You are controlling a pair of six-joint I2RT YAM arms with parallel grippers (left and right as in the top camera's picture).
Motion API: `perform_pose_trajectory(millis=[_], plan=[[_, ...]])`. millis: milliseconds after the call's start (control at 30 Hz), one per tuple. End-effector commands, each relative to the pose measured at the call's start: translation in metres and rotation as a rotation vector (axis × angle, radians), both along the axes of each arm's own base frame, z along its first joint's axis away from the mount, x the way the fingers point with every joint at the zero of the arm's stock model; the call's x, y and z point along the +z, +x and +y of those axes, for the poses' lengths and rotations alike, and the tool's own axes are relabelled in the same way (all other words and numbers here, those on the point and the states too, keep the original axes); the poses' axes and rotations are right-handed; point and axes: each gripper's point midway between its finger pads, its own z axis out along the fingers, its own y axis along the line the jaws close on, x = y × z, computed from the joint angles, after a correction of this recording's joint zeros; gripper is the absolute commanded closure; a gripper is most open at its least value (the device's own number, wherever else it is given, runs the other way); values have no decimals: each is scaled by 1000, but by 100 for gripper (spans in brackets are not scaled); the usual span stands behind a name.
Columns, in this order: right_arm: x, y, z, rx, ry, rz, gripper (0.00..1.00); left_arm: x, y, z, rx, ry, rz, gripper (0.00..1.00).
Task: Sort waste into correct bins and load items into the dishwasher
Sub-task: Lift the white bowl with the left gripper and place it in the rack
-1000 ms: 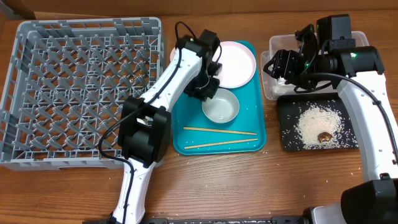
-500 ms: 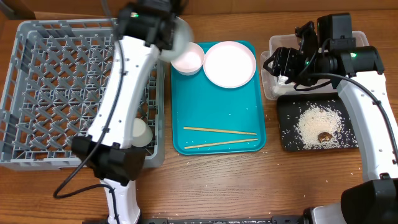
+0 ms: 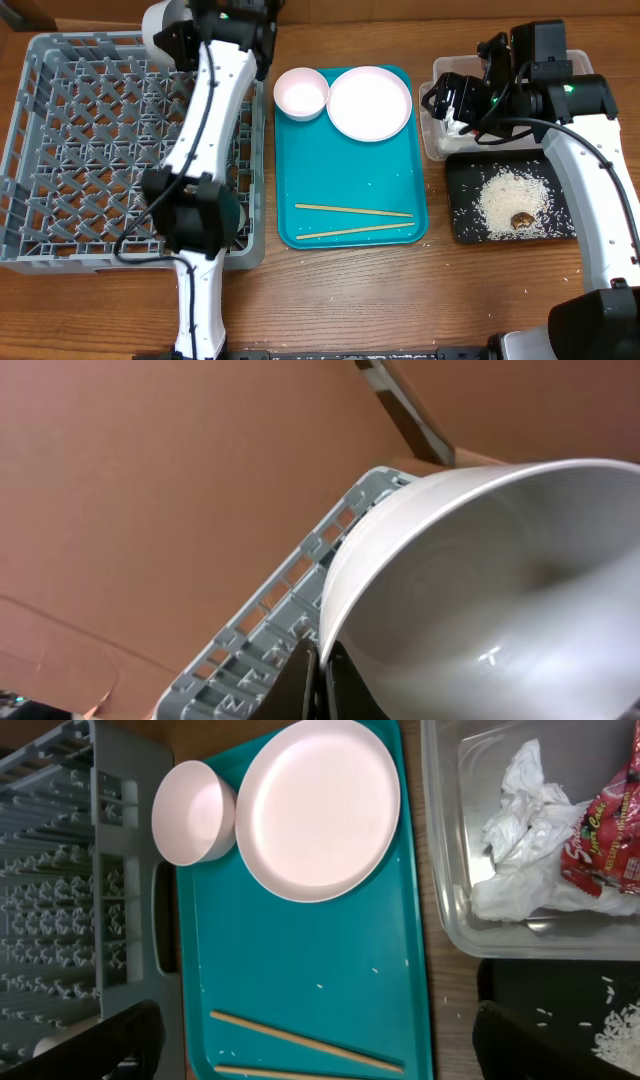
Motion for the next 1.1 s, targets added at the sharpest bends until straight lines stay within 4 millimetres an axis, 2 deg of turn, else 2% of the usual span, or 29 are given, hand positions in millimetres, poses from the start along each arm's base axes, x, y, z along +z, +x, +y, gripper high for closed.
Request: perform_pose_trajectory(millis=[0,167,400,633,800,1067], plan=[[5,2,-2,-7,-15,-22,0,-21,12,-1,46,110,-29,96],[5,3,-2,-7,-15,-22,0,-58,30,-6,47,105,-50,96],[5,2,-2,-7,-15,-22,0,-61,35,-6,51,96,-86,96],[5,2,-2,-7,-15,-22,0,-60,32,15,93,112,-82,96],[5,2,-2,-7,-15,-22,0,-74,33,22,89,59,-55,96],[5,2,-2,-7,-15,-22,0,-94,34,14,68,46,-16,96]])
